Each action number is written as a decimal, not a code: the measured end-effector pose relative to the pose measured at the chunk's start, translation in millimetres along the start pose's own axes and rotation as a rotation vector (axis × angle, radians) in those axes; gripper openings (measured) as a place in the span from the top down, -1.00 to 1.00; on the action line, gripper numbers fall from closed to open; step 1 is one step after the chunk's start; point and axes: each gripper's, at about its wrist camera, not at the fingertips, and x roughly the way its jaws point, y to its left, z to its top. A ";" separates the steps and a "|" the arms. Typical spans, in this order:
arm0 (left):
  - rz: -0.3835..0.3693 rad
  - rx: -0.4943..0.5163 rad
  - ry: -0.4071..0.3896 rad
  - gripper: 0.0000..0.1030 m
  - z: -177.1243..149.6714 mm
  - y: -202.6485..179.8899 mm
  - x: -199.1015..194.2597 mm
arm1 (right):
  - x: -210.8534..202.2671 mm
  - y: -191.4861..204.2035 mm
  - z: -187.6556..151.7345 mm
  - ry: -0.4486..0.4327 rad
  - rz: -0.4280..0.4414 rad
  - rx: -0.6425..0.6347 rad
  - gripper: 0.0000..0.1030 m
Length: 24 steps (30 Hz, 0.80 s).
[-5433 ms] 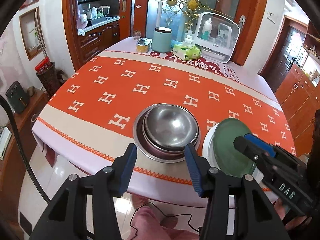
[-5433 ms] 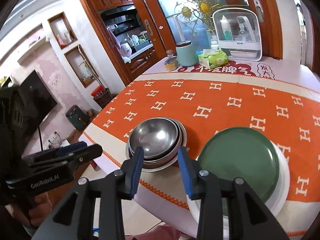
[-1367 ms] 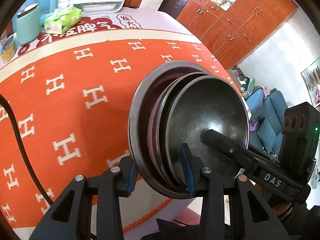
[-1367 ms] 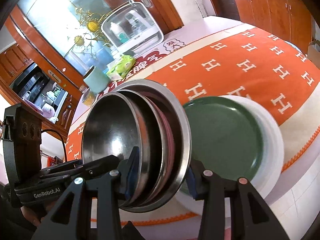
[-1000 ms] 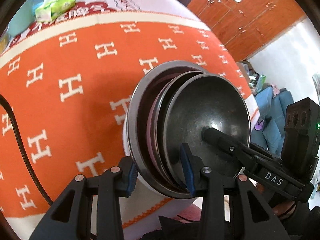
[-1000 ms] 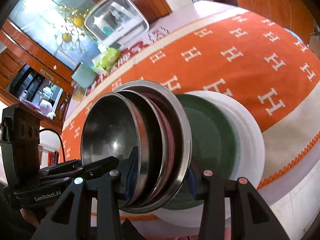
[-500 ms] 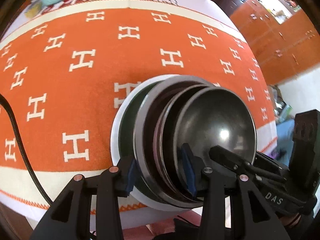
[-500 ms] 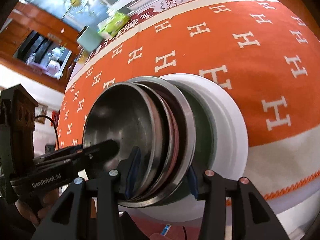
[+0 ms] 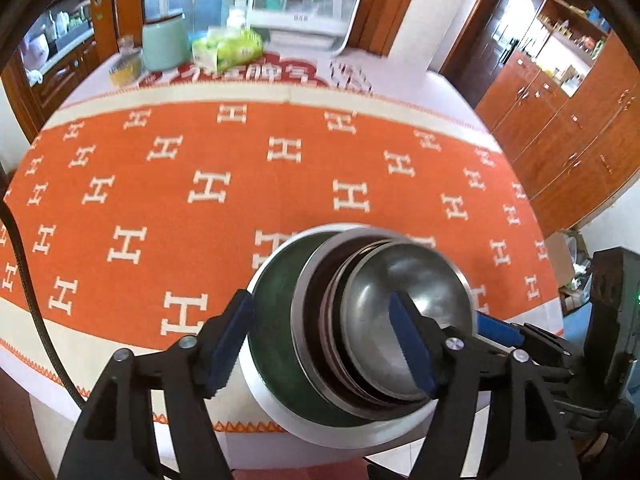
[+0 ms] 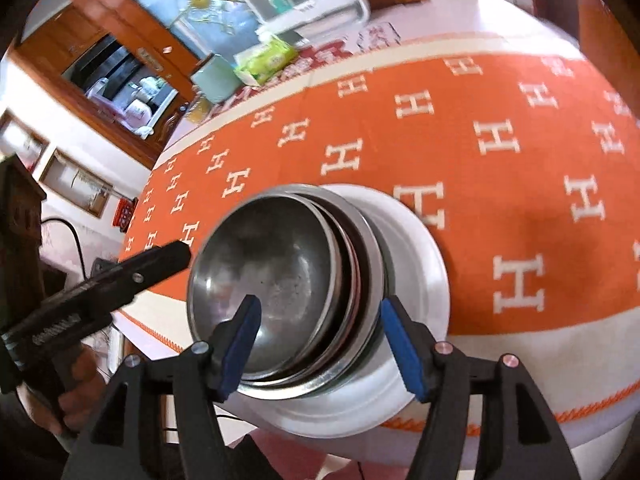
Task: Organize plates and bowls
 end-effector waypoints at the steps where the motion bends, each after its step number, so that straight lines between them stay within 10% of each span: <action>1: 0.002 -0.003 -0.012 -0.35 0.3 -1.7 -5.9 | -3.8 1.7 -0.4 -0.006 -0.008 -0.020 -0.22; 12: -0.021 0.062 -0.179 -0.81 -3.7 -19.0 -112.6 | -90.8 28.0 -3.9 -0.120 -0.134 -0.171 -0.83; 24: 0.109 0.033 -0.226 -0.92 -18.9 -23.2 -164.8 | -150.6 76.0 -32.4 -0.155 -0.189 -0.095 -1.00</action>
